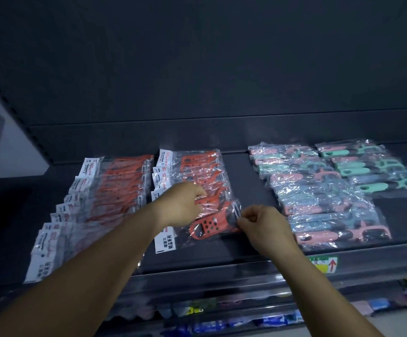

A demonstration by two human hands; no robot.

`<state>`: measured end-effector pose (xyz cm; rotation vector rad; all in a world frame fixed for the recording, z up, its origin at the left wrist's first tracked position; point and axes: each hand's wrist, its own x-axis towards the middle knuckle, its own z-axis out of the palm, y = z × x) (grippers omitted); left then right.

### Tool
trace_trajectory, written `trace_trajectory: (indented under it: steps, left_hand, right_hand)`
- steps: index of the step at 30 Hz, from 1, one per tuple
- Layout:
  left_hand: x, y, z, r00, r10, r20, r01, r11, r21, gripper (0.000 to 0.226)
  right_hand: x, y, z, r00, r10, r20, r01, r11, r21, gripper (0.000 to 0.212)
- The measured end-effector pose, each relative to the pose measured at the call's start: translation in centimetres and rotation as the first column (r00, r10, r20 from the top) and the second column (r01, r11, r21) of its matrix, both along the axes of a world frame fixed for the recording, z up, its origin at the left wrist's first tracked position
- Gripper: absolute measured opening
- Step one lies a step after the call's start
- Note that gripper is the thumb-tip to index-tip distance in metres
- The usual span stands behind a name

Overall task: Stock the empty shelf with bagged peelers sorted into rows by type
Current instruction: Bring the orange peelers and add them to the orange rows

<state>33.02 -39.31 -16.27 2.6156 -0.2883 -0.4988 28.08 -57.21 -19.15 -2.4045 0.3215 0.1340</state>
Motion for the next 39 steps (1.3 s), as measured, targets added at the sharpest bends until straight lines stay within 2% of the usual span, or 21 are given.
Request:
trace_trajectory:
  steps: [5,8,12,15,20,22,25,27,31,39]
  left_hand:
    - [0.0,-0.4,-0.7,0.99,-0.064,0.122,0.052,0.993,0.103,0.047]
    - [-0.6,-0.2,-0.7,0.964,-0.132,0.231,0.088,0.978,0.187,0.06]
    - [-2.4,-0.1,-1.2,0.956,-0.245,0.162,0.205,0.952,0.226,0.076]
    - [-2.9,0.0,-1.8,0.956,-0.267,0.126,0.227,0.937,0.265,0.076]
    - [-3.0,-0.1,-2.5,0.956,-0.266,0.126,0.217,0.925,0.312,0.07]
    - [-2.9,-0.4,-2.5,0.963,-0.248,0.11,0.204,0.93,0.307,0.074]
    - [-2.2,-0.8,-2.4,0.966,-0.244,0.081,0.206,0.924,0.321,0.086]
    - [-1.5,-0.8,-2.6,0.966,-0.256,0.035,0.23,0.914,0.334,0.089]
    - [-0.8,-0.1,-3.0,0.953,-0.301,-0.026,0.291,0.89,0.351,0.087]
    - [-0.1,1.3,-2.6,0.923,-0.383,-0.03,0.365,0.851,0.377,0.084]
  right_hand:
    - [0.1,0.2,0.5,0.997,0.067,-0.031,-0.071,0.986,-0.152,0.019]
    - [0.1,0.2,0.6,0.995,0.084,-0.05,-0.09,0.985,-0.148,0.02]
    - [0.0,0.0,0.4,0.993,0.102,-0.065,-0.107,0.991,-0.076,0.019]
    - [0.2,0.1,0.2,0.993,0.09,-0.079,-0.09,0.996,0.0,0.021]
    - [1.0,0.5,0.2,0.988,0.137,-0.068,-0.146,0.979,-0.142,0.015]
    - [1.6,0.6,0.6,0.989,0.144,-0.019,-0.146,0.982,-0.118,0.035]
    - [3.4,0.7,0.4,0.967,0.252,0.027,-0.251,0.966,-0.058,0.078]
    - [4.7,0.8,-0.3,0.939,0.344,0.012,-0.344,0.939,-0.014,0.091]
    - [5.3,1.2,-2.1,0.904,0.427,-0.024,-0.425,0.904,0.047,0.084]
    - [5.6,1.9,-2.3,0.937,0.349,-0.005,-0.348,0.935,-0.075,0.074]
